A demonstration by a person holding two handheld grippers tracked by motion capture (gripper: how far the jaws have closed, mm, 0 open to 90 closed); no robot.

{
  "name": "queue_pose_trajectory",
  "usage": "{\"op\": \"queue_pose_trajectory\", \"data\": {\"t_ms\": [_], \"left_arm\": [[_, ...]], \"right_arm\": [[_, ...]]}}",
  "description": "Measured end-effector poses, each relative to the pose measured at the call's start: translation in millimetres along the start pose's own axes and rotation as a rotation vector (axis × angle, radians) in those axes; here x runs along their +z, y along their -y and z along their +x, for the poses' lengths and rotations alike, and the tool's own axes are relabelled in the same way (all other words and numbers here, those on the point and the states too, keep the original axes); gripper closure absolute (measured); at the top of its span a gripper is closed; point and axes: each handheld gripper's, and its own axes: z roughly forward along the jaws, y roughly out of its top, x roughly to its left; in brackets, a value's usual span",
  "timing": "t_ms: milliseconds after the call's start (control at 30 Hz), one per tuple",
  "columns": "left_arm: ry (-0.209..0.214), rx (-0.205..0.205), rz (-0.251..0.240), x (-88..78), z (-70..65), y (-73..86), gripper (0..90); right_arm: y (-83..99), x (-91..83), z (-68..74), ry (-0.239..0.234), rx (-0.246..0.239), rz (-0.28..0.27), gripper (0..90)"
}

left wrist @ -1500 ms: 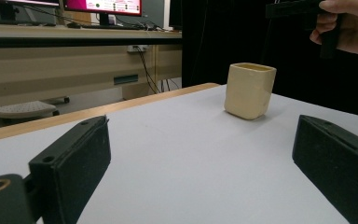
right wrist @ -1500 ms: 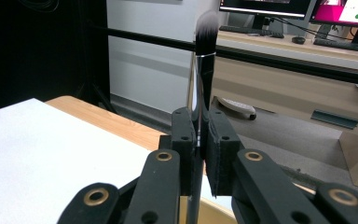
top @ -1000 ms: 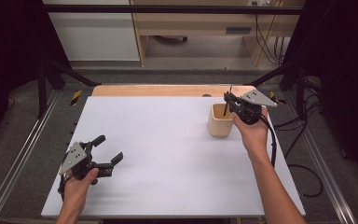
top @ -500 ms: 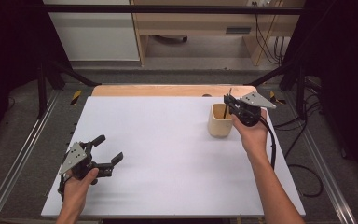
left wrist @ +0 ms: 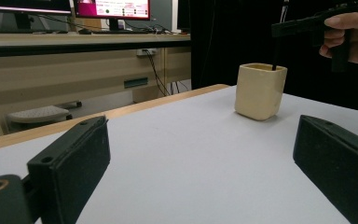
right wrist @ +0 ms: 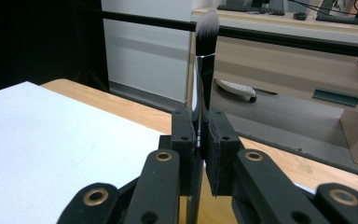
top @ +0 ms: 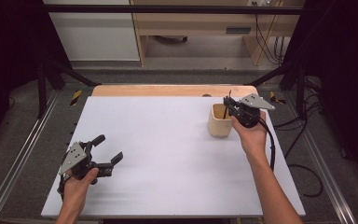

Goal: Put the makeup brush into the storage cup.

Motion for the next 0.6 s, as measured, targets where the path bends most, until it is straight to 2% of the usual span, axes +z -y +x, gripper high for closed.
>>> {"op": "queue_pose_trajectory", "data": {"t_ms": [600], "left_arm": [[0.003, -0.005, -0.006, -0.4, 0.0, -1.0, 3.7]], "right_arm": [[6.4, 0.0, 0.7, 0.0, -0.002, 0.022, 83.0]]}}
